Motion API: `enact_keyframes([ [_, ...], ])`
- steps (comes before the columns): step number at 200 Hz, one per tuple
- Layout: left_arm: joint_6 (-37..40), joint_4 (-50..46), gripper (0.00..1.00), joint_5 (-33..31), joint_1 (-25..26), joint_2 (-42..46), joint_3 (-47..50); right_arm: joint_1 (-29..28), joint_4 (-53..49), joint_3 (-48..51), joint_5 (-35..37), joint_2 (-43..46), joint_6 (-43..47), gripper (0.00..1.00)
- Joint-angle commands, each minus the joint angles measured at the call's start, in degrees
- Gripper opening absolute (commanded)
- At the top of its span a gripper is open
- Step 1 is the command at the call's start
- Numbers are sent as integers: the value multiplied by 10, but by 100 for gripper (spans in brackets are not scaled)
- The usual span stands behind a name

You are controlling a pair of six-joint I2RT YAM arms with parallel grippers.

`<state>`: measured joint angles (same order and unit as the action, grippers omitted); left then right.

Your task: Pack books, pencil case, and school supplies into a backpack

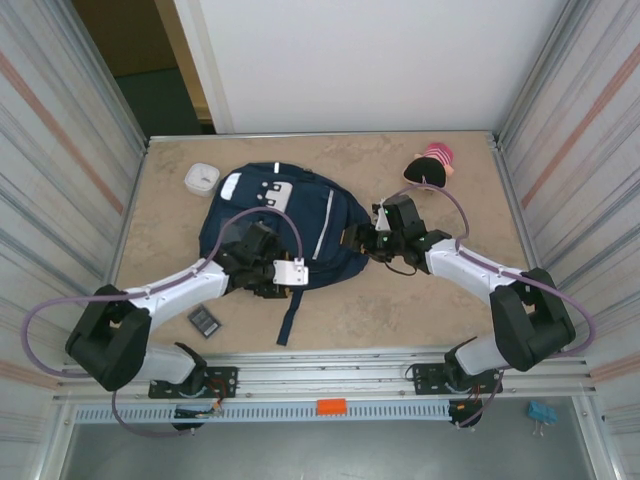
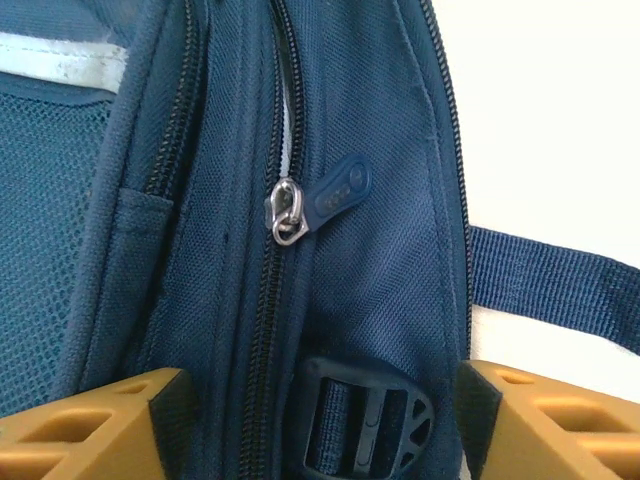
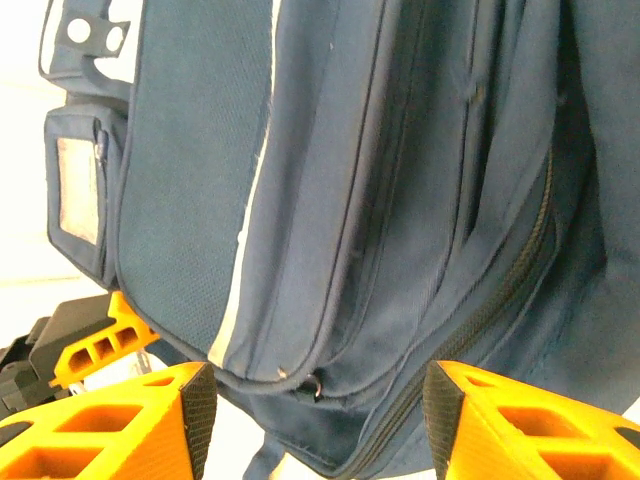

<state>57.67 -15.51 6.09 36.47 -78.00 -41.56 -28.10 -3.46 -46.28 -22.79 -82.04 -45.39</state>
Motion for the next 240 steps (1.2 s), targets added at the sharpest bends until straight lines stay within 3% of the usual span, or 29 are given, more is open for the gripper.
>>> enact_keyframes([
  [1,-17,70,71,-22,0,1,10,-1,11,4,-11,8,7,58],
  [74,-78,193,62,-57,14,-22,26,4,8,19,-11,38,17,58],
  [83,-86,205,52,-77,15,-39,25,5,5,21,-13,44,18,58],
  [101,-115,208,21,-113,25,-65,15,8,0,28,-13,56,22,58],
  [115,-146,186,0,-98,34,-60,8,7,11,47,-8,77,23,57],
  [151,-250,164,0,25,39,12,9,-5,53,130,5,171,54,56],
  [181,-308,195,0,53,35,50,26,-46,50,152,10,222,113,58],
  [216,-355,164,0,110,19,52,-3,-129,34,115,88,196,170,58],
  [240,-377,147,0,126,14,51,-21,-155,63,100,140,152,178,58],
])
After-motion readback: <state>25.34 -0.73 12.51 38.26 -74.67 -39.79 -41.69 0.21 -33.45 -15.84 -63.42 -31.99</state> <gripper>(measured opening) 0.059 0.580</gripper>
